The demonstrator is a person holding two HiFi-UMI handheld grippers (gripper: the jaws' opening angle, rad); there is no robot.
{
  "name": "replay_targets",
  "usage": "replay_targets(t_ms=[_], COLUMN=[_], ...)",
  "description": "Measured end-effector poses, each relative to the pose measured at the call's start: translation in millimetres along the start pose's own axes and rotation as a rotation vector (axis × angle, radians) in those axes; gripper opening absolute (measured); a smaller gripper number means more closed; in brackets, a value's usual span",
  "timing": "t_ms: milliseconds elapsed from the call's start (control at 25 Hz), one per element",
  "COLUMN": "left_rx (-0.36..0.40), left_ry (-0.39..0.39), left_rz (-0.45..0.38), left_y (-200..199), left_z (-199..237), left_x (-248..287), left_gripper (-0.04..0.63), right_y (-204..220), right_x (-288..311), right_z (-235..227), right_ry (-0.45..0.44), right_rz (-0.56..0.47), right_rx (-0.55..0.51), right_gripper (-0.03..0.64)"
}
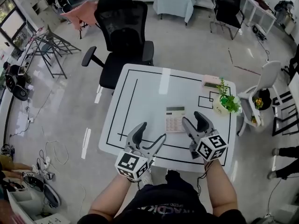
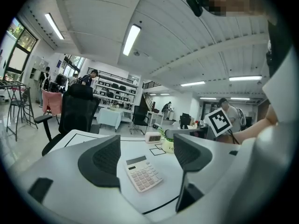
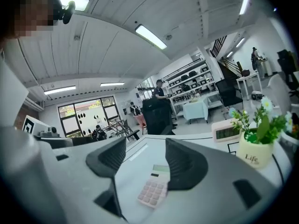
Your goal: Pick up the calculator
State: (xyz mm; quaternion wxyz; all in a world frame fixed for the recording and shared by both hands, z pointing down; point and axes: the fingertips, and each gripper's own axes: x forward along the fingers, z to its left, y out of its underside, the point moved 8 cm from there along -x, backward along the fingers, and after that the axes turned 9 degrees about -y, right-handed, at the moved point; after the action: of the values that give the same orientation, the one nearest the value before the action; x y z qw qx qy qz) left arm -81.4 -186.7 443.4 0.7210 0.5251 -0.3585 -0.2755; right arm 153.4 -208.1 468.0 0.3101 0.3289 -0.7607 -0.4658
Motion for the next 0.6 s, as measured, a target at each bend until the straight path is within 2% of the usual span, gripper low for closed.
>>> replay_targets(t_ms=[600], left_rx=[-0.058], left_ry=[-0.076], left_rz=[0.078], left_y=[24.6], left_z=[-5.9], left_x=[56.8], left_gripper=[0.344], right_y=[40.8], right_x=[38.5], right_z=[-89.5], right_ry=[-0.033], right_rz=[0.136], right_rx=[0.096], right_gripper=[0.256])
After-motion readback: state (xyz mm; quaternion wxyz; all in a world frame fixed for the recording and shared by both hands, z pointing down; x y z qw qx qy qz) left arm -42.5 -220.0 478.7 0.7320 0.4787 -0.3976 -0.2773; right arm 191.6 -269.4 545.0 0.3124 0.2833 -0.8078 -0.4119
